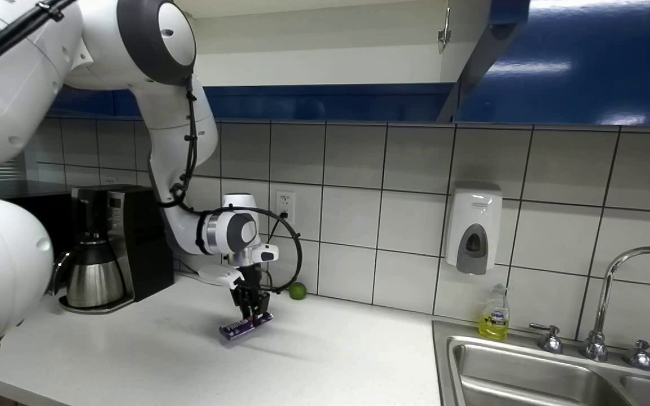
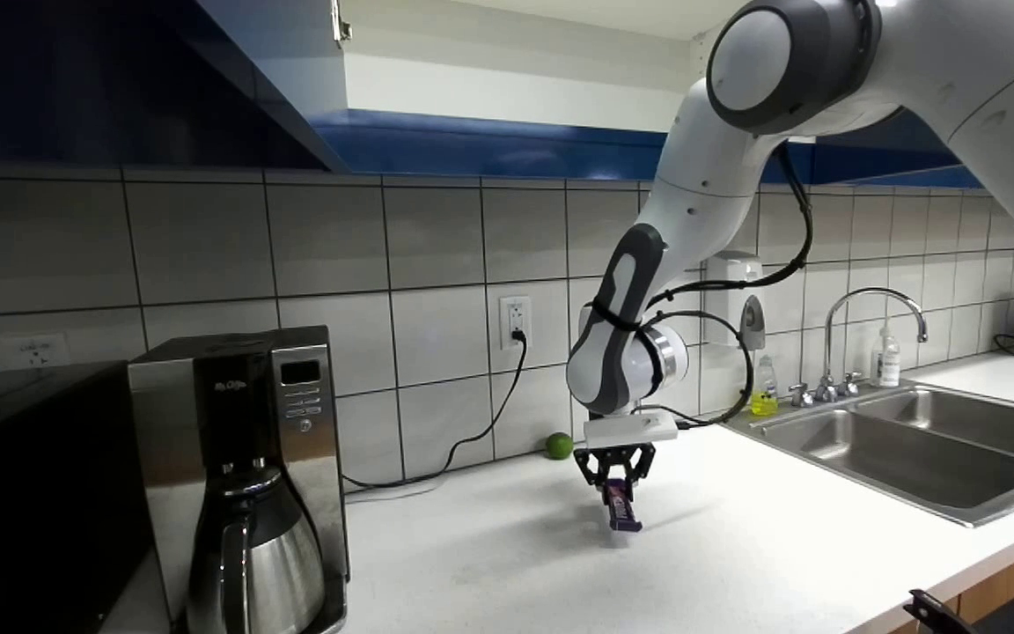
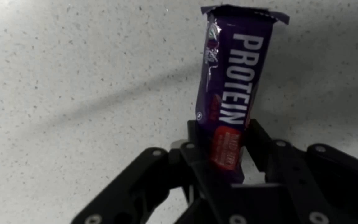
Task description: Put the purple pack inside the cabinet
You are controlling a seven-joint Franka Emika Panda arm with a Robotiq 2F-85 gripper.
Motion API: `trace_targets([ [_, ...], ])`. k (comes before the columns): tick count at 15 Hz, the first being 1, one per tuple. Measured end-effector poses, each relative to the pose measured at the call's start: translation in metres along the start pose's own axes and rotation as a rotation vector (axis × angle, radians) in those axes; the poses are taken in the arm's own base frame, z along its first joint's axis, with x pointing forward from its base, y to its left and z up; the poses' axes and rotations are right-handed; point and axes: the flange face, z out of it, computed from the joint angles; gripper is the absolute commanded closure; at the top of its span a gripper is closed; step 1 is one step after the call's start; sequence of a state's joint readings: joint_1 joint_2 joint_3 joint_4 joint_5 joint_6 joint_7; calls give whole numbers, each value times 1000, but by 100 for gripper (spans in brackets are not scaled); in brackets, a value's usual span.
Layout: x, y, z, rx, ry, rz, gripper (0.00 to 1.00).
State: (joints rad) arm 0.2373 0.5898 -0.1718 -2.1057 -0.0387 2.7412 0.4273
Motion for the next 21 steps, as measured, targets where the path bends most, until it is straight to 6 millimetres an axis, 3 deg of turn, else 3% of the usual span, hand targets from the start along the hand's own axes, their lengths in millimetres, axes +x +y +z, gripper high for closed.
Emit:
trace_targets([
  [4,-3,0,-43,12,51,-23,84],
  [8,-18,1,-79,-5,98,-69,84],
  [14,-63,12,-122,-34,153,-129,84],
  [21,-120,49,-171,-12,221,-104,84],
])
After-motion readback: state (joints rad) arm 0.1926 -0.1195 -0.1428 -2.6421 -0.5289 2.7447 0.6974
